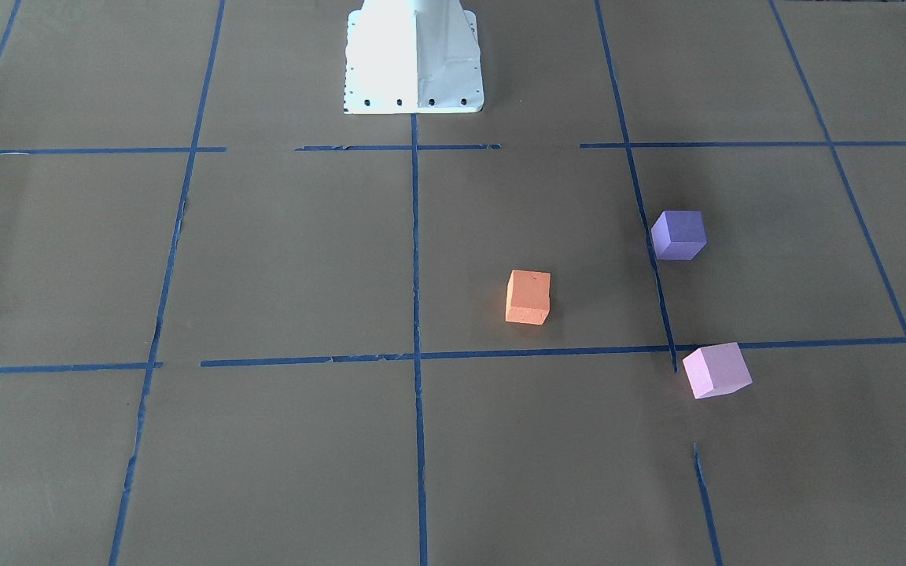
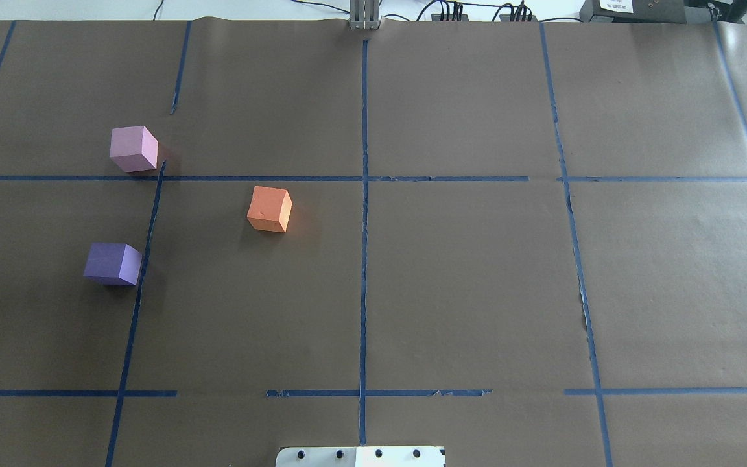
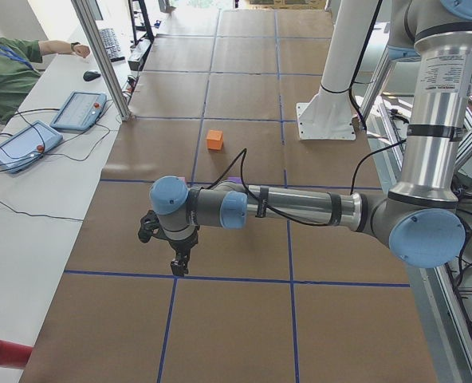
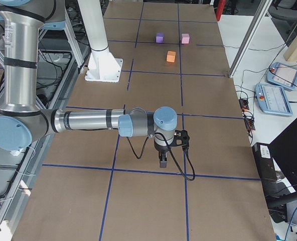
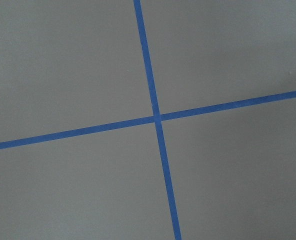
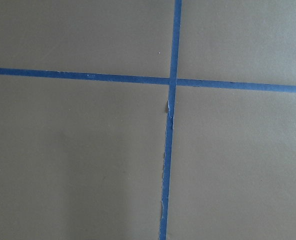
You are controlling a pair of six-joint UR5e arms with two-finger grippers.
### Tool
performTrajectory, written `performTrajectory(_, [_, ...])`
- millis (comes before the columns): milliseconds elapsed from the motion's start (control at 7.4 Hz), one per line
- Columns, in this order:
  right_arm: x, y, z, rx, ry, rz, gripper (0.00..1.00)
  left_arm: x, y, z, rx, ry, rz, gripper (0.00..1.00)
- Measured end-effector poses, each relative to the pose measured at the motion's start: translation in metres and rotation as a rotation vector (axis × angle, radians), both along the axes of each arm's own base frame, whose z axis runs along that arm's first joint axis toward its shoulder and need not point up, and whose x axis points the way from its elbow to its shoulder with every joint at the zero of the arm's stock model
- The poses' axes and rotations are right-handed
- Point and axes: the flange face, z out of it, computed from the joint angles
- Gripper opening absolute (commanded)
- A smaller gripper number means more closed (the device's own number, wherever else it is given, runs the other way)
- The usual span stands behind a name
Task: Arrange blocks in a line
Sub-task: 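Move the left gripper down over the orange cube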
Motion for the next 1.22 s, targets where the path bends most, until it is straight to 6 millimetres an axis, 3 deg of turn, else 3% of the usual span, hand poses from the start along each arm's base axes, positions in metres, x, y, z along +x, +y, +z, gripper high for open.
performTrajectory(270, [0.0,0.0,0.0,0.0,0.0,0.0,1.0,0.001,-0.002,-0.012,0.02,0.004,-0.003,1.0])
performTrajectory(541, [0.0,0.0,0.0,0.001,0.0,0.0,1.0,0.015,-0.02,-0.048,0.178,0.013,0.023,1.0])
performTrajectory(811, [0.0,0.0,0.0,0.001,0.0,0.0,1.0,0.095,-0.035,-0.1,0.32,0.092,0.07,1.0])
performTrajectory(1081, [0.0,0.0,0.0,0.001,-0.001,0.0,1.0,0.194,-0.049,-0.185,0.249,0.202,0.022,1.0])
performTrajectory(1216, [0.0,0.0,0.0,0.001,0.0,0.0,1.0,0.257,-0.053,-0.232,0.188,0.232,-0.014,1.0])
